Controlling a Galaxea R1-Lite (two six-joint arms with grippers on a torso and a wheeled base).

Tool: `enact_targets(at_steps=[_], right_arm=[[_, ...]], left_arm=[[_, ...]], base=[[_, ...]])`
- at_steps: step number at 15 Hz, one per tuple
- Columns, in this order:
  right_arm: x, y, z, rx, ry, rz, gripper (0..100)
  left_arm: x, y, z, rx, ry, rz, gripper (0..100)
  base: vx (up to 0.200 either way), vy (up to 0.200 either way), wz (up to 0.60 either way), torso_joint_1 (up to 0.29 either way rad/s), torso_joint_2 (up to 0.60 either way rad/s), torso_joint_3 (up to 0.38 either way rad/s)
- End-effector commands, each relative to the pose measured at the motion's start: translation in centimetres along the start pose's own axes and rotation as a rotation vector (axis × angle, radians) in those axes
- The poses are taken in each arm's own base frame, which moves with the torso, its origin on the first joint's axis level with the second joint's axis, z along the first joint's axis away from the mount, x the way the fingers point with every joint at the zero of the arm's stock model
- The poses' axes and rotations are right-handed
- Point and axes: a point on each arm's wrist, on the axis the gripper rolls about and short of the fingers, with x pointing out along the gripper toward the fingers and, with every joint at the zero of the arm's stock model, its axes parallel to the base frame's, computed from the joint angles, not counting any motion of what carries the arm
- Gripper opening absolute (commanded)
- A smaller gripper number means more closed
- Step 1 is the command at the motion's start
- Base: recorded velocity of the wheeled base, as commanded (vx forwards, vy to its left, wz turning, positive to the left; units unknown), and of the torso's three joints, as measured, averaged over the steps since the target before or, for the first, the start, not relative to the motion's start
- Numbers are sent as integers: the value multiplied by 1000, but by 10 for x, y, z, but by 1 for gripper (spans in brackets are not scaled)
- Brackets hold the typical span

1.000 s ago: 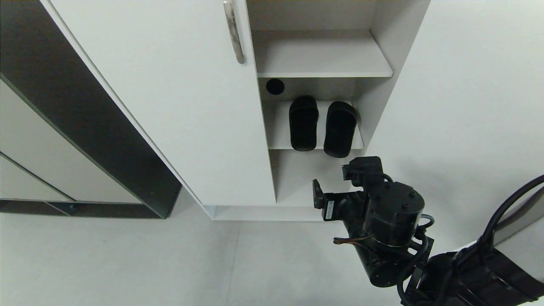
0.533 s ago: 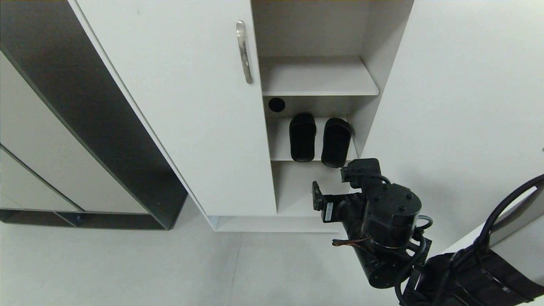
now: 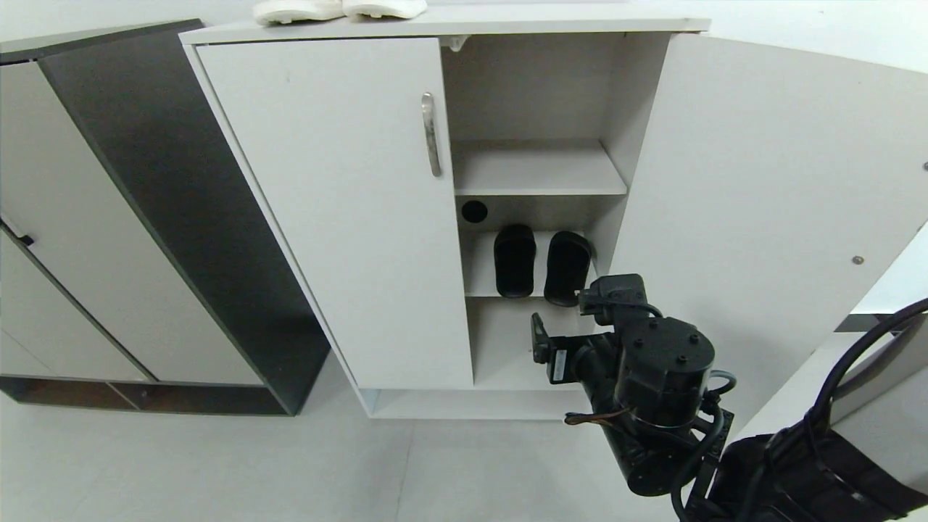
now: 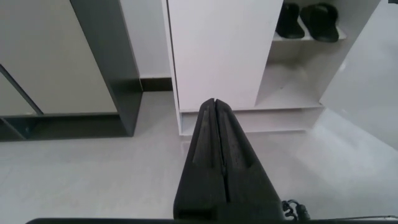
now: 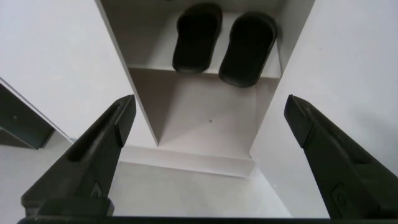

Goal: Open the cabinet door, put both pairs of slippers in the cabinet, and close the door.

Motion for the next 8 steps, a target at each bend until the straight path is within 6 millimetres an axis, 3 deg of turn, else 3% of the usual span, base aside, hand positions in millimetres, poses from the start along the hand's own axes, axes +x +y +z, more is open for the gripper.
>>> enact_targets(at_steps=[1, 4, 8], right_arm=[[1, 1, -4, -8, 8, 0, 100], [2, 1, -7, -13, 14, -1, 100], [0, -1, -10, -37, 24, -1, 100]], left_arm=[[0, 0, 0, -1, 1, 1, 0], [0, 0, 0, -2, -1, 1, 0], [0, 0, 0, -2, 1, 1, 0]], base=[[0, 0, 0, 2, 2, 198], [0, 0, 0, 4, -1, 181], [0, 0, 0, 1, 1, 13]])
